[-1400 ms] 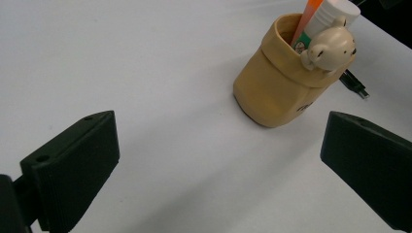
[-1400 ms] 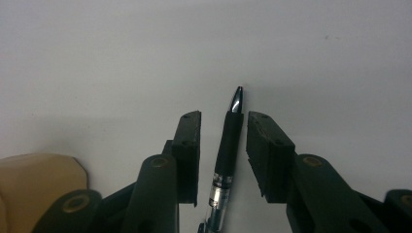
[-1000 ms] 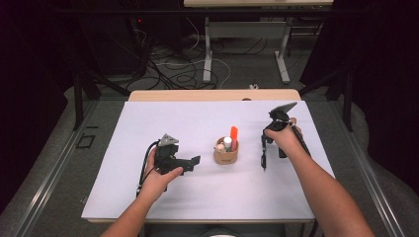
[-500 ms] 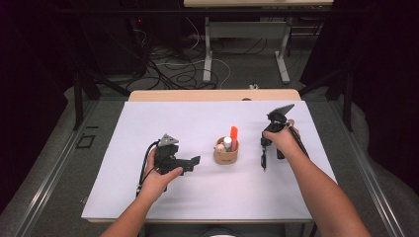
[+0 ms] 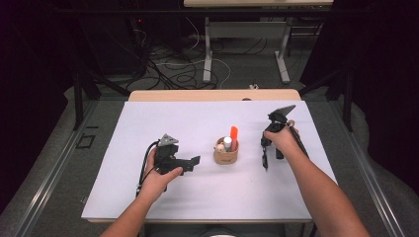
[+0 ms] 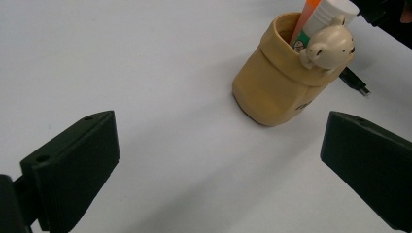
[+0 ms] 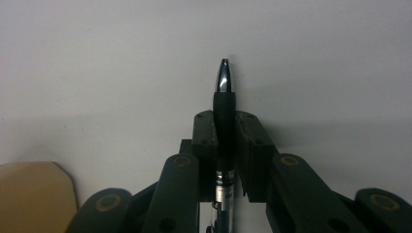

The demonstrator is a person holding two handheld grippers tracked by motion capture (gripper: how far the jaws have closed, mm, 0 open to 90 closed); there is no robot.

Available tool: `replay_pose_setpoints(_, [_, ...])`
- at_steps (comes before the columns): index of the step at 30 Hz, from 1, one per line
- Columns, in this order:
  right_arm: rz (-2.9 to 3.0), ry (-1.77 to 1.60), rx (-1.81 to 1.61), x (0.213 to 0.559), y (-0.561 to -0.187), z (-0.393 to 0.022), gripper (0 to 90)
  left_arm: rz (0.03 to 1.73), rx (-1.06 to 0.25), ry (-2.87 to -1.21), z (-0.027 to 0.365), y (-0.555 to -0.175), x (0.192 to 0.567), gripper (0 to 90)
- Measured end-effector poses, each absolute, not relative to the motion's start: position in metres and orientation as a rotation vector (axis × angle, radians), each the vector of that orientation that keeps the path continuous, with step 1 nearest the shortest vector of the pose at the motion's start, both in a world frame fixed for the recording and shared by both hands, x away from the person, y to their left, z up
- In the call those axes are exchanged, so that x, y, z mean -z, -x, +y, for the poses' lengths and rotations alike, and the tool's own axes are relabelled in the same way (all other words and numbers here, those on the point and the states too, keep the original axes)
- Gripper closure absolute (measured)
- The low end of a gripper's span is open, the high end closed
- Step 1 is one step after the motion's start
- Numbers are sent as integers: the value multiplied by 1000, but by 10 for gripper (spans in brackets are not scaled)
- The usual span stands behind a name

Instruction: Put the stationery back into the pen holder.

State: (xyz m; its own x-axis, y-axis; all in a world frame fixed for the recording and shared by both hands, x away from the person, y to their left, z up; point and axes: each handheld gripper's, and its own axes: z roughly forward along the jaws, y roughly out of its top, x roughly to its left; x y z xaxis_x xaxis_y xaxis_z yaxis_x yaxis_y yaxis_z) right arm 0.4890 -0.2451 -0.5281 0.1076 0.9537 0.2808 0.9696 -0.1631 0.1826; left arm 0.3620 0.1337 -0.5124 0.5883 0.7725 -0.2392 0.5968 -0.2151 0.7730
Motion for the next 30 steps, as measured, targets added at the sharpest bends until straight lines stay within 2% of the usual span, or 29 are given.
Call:
replay_pose_setpoints(17, [-1972, 2286, 532, 521, -488, -249, 806, 1102, -244, -1916, 134, -362, 512, 6])
replay_pose_setpoints(30, [-2047, 2158, 752, 507, -480, -247, 806, 1092, -249, -1917, 134, -362, 512, 6])
